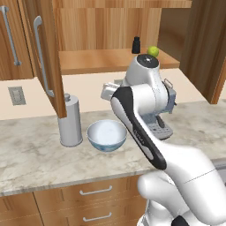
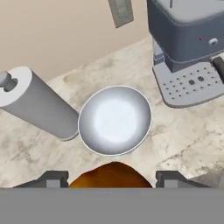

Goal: Open the cabinet. Pick the peach and pear from the cabinet and place them into the bowl. Then close the cabinet.

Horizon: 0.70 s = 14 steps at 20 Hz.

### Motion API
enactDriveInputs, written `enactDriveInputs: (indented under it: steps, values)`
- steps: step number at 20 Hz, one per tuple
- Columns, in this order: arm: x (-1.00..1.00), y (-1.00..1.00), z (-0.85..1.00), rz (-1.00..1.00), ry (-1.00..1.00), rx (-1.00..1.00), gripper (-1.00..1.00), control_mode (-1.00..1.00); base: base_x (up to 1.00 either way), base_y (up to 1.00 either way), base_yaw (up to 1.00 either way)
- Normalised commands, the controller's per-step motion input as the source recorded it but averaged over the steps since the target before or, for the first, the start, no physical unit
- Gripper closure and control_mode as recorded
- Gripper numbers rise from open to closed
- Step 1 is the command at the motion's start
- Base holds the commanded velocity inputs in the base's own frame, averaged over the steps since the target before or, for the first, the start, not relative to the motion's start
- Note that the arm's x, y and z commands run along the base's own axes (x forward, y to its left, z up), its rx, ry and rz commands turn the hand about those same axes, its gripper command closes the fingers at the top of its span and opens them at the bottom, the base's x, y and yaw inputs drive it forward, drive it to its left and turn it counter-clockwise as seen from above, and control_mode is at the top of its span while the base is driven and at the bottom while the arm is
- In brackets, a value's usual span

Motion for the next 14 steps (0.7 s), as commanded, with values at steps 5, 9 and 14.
enactDriveInputs:
  steps: [5,9,14]
  values:
    - [0.32,0.0,-0.58,0.0,0.01,0.0,1.0,-1.0,0.0,0.0,0.0]
    - [0.61,0.04,-0.49,0.0,0.0,0.0,1.0,-1.0,0.0,0.0,0.0]
    - [0.75,0.12,-0.51,0.0,0.0,0.0,1.0,-1.0,0.0,0.0,0.0]
